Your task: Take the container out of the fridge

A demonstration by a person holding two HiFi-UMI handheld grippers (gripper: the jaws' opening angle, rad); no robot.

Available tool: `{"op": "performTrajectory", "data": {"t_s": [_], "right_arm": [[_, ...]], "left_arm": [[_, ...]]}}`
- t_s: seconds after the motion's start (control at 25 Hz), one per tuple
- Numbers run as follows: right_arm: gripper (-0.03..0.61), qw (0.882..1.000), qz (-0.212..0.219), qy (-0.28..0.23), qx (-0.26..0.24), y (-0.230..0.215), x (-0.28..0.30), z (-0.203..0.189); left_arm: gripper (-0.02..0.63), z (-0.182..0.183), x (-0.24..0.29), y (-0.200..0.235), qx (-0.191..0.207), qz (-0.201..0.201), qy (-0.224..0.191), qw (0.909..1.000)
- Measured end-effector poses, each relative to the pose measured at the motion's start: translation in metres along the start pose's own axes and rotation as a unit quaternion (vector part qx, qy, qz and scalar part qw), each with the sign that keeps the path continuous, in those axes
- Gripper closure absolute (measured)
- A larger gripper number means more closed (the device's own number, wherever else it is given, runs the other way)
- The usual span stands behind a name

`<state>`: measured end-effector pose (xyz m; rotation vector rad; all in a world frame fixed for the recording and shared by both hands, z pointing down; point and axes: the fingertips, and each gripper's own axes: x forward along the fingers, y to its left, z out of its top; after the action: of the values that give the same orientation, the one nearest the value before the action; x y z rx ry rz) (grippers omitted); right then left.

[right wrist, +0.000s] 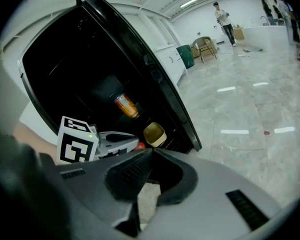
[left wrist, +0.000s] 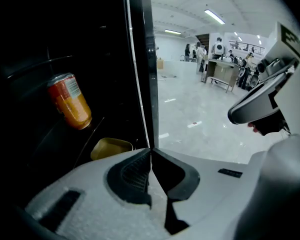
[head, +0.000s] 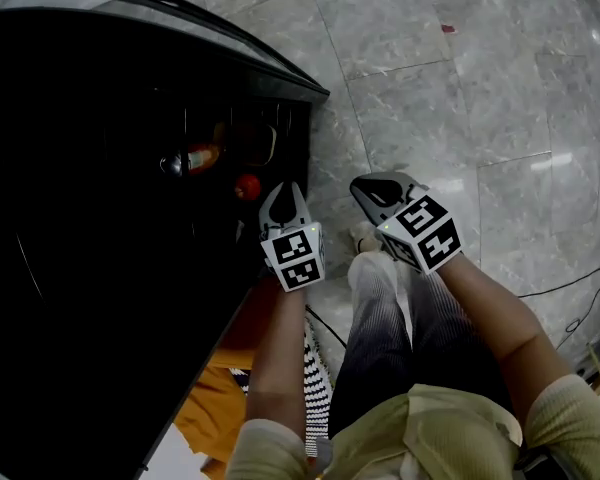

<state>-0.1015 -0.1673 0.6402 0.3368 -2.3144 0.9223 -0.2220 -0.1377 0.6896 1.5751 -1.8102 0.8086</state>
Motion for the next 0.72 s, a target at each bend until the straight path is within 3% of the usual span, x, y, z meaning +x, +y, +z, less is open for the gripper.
{"op": "performTrajectory", "data": {"t_s": [0.4, 0.72], "right_arm": [[0.548, 1.000, -0.006, 0.006, 0.001, -0.020, 0.036, -0.016], [0.548, 1.000, -0.002, 0.011, -0.012, -0.031, 0.059, -0.022]], "left_arm": [[0.586, -0.026, 0.043, 0.033, 0.056, 0.066, 0.032, 0.9958], [0.586, -0.034, 0.084, 0.046, 0.065, 0.069, 0.054, 0.9941]]}}
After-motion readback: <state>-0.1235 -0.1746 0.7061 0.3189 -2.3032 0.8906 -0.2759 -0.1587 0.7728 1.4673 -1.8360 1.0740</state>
